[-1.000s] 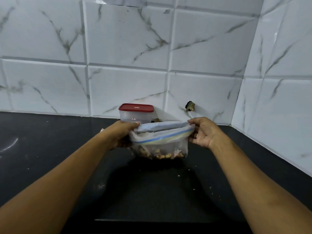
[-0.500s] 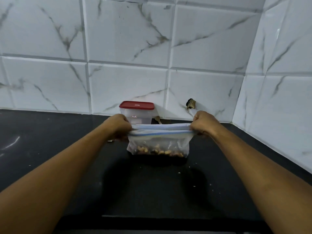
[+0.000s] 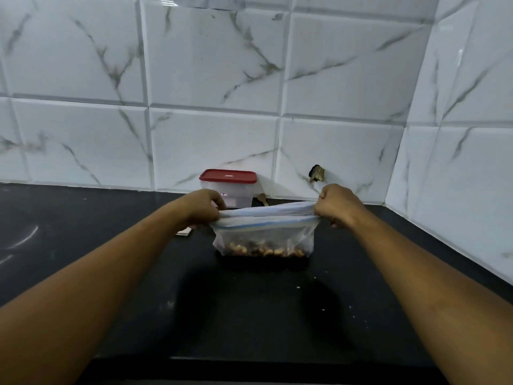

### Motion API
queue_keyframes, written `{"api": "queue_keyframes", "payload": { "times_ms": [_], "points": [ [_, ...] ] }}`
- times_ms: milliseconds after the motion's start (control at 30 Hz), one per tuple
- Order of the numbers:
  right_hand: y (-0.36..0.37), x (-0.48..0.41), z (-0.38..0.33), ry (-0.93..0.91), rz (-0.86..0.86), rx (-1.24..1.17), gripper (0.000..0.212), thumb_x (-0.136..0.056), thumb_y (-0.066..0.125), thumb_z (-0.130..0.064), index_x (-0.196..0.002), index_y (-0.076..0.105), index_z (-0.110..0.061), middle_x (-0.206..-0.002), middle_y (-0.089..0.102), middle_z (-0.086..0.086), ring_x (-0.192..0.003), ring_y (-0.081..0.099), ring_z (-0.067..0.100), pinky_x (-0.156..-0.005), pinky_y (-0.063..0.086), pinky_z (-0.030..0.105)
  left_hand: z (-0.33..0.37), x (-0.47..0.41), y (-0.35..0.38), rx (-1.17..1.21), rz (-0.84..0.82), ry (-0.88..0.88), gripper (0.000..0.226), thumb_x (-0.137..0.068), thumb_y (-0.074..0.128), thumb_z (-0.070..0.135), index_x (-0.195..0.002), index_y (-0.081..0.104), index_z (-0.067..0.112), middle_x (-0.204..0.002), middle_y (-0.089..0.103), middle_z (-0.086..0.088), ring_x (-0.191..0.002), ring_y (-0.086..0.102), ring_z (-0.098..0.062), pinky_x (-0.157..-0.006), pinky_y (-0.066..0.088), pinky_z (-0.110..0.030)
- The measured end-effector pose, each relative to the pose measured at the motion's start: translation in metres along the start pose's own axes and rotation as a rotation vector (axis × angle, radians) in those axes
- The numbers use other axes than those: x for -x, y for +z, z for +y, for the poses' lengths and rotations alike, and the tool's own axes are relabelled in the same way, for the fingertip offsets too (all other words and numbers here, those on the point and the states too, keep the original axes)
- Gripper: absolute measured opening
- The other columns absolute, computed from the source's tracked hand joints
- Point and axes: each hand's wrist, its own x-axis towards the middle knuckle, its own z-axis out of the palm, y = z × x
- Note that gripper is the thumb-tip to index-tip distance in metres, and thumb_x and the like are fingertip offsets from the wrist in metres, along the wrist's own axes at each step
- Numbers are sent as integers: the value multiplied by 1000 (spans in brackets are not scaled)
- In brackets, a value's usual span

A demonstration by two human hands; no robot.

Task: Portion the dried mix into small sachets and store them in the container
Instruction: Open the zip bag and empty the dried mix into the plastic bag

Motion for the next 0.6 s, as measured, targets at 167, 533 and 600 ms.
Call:
{"api": "queue_keyframes", "payload": {
  "times_ms": [167, 533, 600],
  "points": [
    [-6, 7, -10, 37, -238, -341, 16, -91, 68, 4, -105, 60, -1, -86, 64, 20, -63, 63, 24, -54, 55, 34, 22, 10, 1, -323, -42, 203, 46, -85, 68, 9, -128, 63, 24, -115, 64, 6, -105, 62, -18, -87, 50, -28],
    [15, 32, -6, -87, -22, -233, 36, -100, 63, -42, -94, 67, -6, -77, 75, 10, -59, 74, 22, -59, 63, 37, 51, 5, 29, -75, -25, 231, 15, -94, 69, 25, -109, 71, 22, -103, 71, -1, -84, 64, -13, -63, 49, -25],
    [20, 45, -12, 41, -273, -285, 52, -103, 54, -51, -100, 69, -1, -83, 77, 15, -59, 74, 22, -53, 57, 30, 51, 6, 31, 0, -36, 168, 17, -95, 65, 19, -110, 72, 16, -98, 71, -4, -78, 63, -13, -57, 47, -23]
  ]
}}
